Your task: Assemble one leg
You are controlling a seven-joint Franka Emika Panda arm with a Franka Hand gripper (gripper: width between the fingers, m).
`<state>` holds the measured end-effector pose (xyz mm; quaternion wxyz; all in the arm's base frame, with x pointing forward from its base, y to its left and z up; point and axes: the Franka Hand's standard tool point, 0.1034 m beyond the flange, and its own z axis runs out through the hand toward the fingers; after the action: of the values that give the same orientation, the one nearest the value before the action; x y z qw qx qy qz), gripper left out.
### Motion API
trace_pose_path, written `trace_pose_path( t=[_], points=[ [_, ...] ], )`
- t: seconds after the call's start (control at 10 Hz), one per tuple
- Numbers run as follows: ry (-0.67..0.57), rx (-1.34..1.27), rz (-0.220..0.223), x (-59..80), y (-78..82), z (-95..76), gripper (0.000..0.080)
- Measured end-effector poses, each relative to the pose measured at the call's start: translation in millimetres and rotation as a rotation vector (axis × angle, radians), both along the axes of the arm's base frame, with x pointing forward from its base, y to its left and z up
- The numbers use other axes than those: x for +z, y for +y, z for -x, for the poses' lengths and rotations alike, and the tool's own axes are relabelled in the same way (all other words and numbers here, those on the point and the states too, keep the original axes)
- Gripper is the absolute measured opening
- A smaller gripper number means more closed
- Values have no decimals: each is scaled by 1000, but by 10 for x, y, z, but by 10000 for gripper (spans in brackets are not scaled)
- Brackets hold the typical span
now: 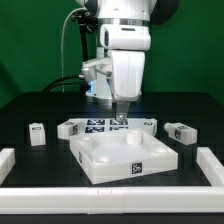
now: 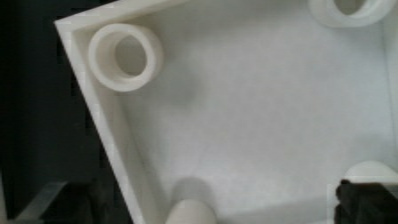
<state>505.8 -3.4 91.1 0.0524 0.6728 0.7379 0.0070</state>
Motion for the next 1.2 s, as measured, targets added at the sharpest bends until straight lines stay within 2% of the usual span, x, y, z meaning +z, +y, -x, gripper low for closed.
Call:
trace_pose_path(
  t=[0.2,0.5,0.9,1.0,1.2],
  points=[
    [22,142,15,-75,18,109,650],
    [85,224,37,-257,18,441,650],
    [79,221,37,-243,9,401,650],
    [87,228,36,-280,-33,418,650],
    [131,209,19,-479,-115,681,650]
  ],
)
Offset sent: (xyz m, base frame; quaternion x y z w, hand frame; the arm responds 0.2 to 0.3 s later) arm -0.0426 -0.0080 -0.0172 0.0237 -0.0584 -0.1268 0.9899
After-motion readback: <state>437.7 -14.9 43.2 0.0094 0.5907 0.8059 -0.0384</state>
